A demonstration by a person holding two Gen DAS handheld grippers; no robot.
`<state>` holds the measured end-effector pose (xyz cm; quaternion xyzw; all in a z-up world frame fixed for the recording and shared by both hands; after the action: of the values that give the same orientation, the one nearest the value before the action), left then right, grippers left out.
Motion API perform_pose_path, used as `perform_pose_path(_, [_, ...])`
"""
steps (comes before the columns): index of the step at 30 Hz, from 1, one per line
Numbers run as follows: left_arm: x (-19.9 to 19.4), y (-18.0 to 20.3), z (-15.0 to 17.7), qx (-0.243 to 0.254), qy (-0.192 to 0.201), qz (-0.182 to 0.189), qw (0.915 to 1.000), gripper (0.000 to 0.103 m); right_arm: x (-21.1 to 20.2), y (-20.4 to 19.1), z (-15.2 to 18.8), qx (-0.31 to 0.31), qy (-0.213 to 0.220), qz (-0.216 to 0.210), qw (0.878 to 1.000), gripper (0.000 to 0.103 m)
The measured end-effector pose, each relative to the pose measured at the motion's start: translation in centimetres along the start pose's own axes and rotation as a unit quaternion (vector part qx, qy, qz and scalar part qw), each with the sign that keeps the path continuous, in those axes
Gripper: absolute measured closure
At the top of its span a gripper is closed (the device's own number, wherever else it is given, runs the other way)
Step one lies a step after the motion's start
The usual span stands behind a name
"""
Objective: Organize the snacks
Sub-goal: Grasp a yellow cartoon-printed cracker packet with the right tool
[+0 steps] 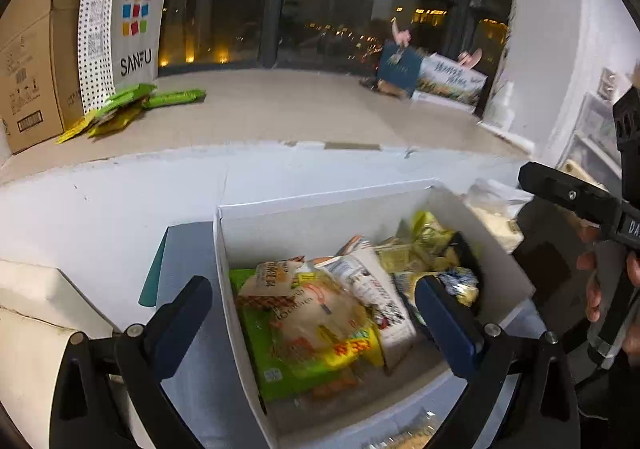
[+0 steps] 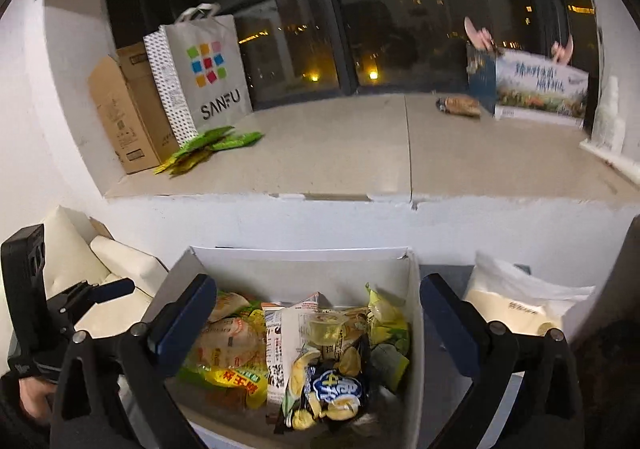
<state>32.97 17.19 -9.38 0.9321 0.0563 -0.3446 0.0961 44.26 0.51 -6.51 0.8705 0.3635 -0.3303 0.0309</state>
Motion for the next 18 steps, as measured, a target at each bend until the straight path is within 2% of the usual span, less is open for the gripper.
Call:
perform_pose_path(3, [-3.5,1.0,0.9,0.012,0.026,0.013,0.9995,0.000,-3.0,-1.0,0.2,-0.037,0.024,0.003,0.999,0.000])
perform_pose_path(5, [-6.0,2.1,2.2,0.022,0.042,0.033,0.9984,0.000,-5.2,-2.0,0.7,-0.063,0.038,-0.004,0.997,0.000])
perform_pose_path(8, [-9.5,3.6,4.9,0.036,0.057,0.043,0.9968,0.000,-8.8,-3.7,2.7,-0.109,0.050,-0.018,0.993,0.000])
perform_pose_path(13, [-14.2,4.8,10.0,0.017,0.080,0.052,0.9953,0.000,-13.7,-6.5,7.9,-0.179,0.060,-0.022,0.982,0.000])
perform_pose_path(15, [-15.9,5.1,12.6,0.001,0.085,0.059,0.9947,0.000,-15.1,-7.0,10.5,-0.185,0.057,-0.030,0.981,0.000])
perform_pose_path(18, [-18.0,5.5,15.6,-0.003,0.101,0.047,0.9938,0.000,-16.4,-7.3,14.8,-0.165,0.040,-0.044,0.985,0.000])
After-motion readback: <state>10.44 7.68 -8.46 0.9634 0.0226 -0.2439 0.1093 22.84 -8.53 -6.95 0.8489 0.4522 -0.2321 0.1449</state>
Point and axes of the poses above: each gripper's, at about its wrist camera, not at the fingertips, and x roughly the way its jaws point, y to its right, z to its underside, the point moved 8 cm from there along x, roughly the way its jaws point, and after that the axes turned 1 degree about -y, right-handed, at the moved point
